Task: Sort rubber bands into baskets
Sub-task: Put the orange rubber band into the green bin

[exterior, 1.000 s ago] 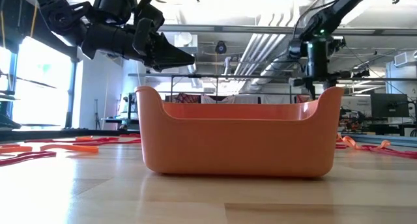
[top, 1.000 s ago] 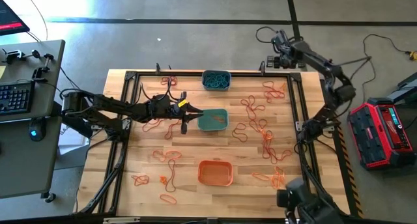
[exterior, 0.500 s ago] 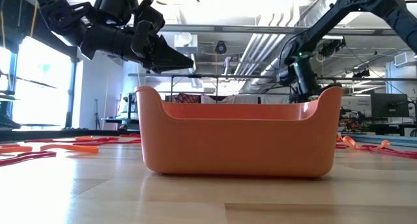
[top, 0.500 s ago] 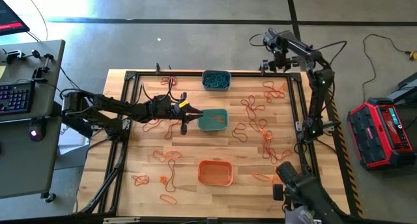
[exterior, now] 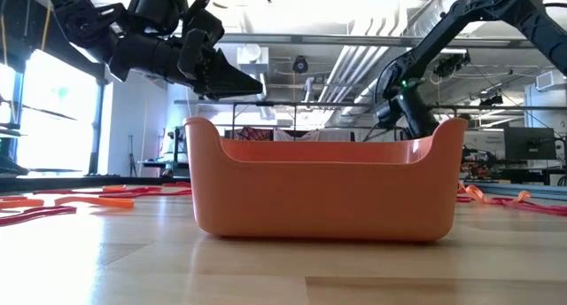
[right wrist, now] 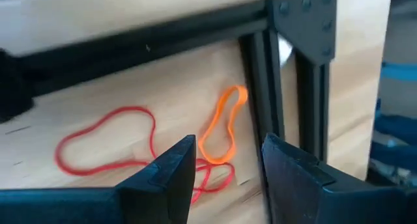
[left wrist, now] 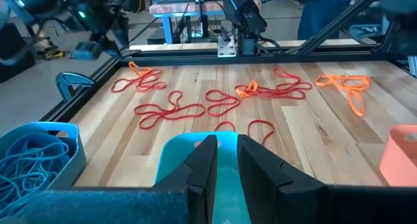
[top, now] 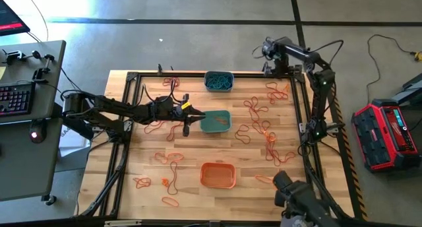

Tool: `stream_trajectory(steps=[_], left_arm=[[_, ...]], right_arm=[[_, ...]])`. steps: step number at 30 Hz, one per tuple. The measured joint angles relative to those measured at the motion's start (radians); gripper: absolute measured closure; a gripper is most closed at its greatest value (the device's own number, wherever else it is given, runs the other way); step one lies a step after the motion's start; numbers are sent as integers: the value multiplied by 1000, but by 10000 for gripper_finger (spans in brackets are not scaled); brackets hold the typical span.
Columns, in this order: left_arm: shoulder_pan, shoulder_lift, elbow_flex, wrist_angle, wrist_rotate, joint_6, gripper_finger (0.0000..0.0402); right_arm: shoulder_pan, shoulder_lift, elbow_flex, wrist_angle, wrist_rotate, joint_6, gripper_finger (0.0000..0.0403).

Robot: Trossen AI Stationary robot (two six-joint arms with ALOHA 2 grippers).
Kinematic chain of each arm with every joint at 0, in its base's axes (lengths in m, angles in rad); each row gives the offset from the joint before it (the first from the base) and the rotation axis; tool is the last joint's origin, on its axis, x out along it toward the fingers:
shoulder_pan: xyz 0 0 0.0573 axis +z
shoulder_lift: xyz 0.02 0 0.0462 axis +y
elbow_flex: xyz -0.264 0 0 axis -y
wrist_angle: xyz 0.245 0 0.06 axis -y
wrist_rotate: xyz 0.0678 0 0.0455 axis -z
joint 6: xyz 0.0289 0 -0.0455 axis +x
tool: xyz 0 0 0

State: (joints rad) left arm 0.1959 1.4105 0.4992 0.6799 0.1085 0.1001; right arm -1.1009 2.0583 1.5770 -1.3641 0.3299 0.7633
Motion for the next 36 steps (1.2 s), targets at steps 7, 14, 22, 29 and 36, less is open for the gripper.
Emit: stream_trajectory(steps=[7, 14, 22, 29, 36], left_arm=[[0, 0, 0, -3, 0, 6, 351], [1, 0, 0, -3, 0, 51, 351], [-1, 0, 0, -17, 4, 69, 351], [-1, 0, 0, -29, 4, 69, 351], [-1, 0, 0, -46, 4, 69, 351]], right_arm=[[41, 0, -192, 140, 5, 142, 236], [111, -26, -294, 236, 107, 421, 236], [121, -44, -289, 367, 144, 489, 236], [147, -44, -291, 363, 240, 625, 236], [200, -44, -291, 285, 319, 821, 236]])
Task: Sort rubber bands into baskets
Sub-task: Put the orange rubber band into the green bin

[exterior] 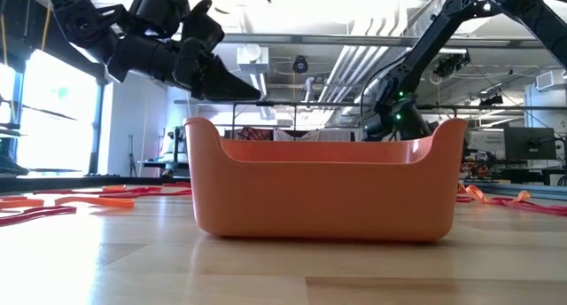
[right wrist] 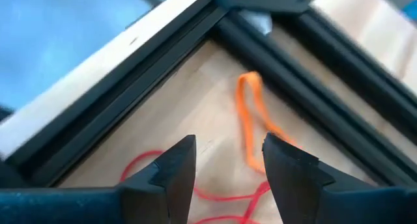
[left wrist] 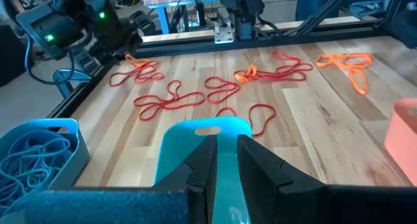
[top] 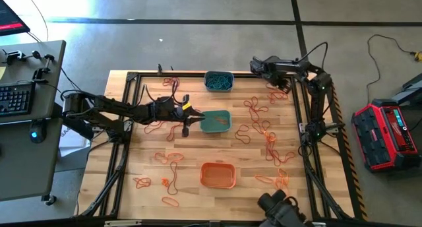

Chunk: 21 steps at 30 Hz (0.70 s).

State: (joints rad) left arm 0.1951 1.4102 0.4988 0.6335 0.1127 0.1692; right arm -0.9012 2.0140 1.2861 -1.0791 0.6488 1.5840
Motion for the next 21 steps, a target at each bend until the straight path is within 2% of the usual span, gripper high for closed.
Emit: stream_trajectory(steps=[8, 12, 18, 21], left_arm=[[0, 0, 0, -15, 0, 0, 351], [0, 0, 0, -18, 0, 0, 351], [-1, 0, 0, -21, 0, 11, 351], [-1, 0, -1, -17, 0, 18, 351]], right_arm=[[51, 0, -1, -21, 49, 196, 236], [46, -20, -56, -9, 47, 265, 236], [11, -84, -232, 164, 23, 232, 236], [21, -113, -261, 233, 50, 198, 239]])
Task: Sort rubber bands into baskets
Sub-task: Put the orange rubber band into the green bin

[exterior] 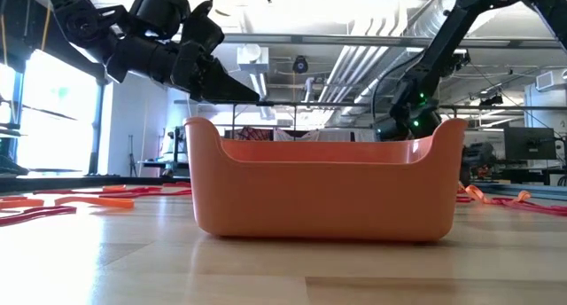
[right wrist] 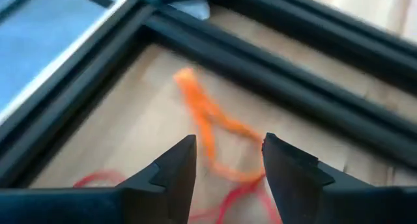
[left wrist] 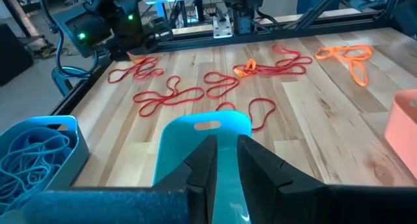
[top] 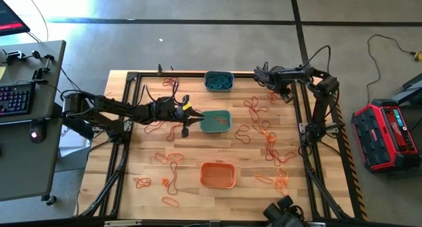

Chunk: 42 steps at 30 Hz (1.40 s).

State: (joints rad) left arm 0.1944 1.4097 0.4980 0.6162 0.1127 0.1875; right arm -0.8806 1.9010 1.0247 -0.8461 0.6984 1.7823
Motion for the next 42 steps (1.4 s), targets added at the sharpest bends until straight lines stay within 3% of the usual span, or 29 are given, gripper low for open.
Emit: stream_trajectory(steps=[11, 23, 33, 42], left_arm=[[0, 0, 0, 1, 0, -3, 351], [0, 0, 0, -27, 0, -2, 351], [-2, 0, 0, -29, 0, 0, 351], [-2, 0, 0, -19, 0, 0, 351]], right_arm=[[-1, -6, -9, 24, -15, -80, 274], [-8, -3, -21, 36, -46, -152, 396], [32, -8, -25, 17, -45, -326, 402], [53, -87, -25, 33, -11, -538, 402]])
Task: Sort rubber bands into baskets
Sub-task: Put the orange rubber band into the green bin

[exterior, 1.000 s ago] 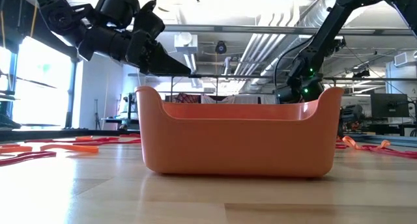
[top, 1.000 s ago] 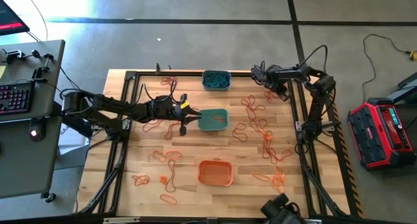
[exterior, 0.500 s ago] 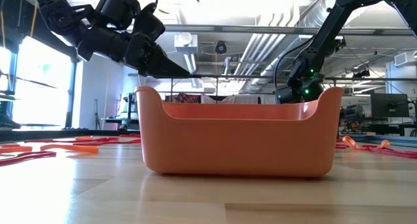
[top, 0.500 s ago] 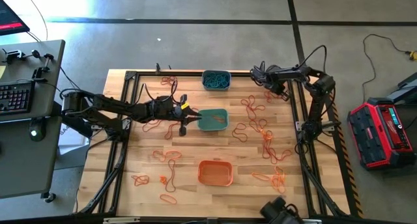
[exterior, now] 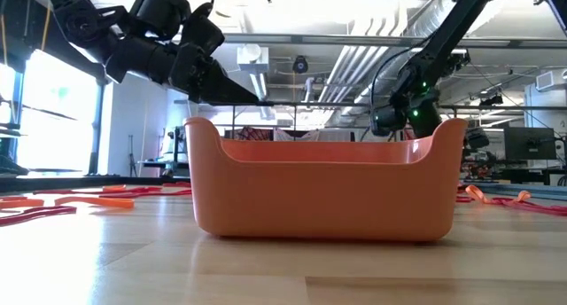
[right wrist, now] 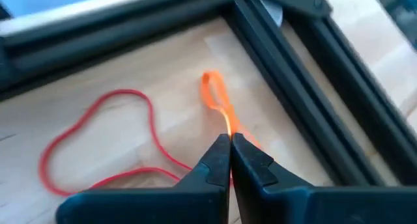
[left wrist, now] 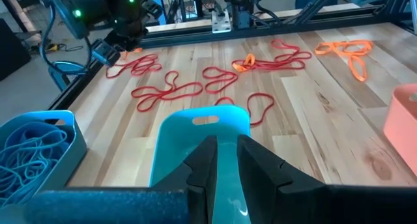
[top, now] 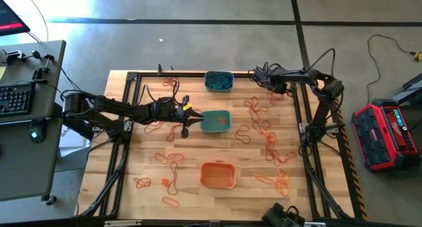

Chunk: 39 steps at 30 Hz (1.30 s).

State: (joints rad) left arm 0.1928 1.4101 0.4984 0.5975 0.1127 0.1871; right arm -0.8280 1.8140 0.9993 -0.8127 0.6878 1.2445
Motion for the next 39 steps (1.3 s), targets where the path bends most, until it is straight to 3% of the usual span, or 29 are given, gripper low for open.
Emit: stream_trajectory(steps=[8, 17, 31, 39], left_arm=[[0, 0, 0, 6, 0, 0, 351], [0, 0, 0, 6, 0, -19, 351], [0, 0, 0, 6, 0, -18, 351], [0, 0, 0, 5, -20, -18, 351]], right_arm=[[11, -121, 0, 15, 20, -162, 403], [109, -265, 0, 66, 3, -418, 403], [387, -302, 0, 468, -214, -699, 403], [603, -301, 1, 585, -364, -802, 403]])
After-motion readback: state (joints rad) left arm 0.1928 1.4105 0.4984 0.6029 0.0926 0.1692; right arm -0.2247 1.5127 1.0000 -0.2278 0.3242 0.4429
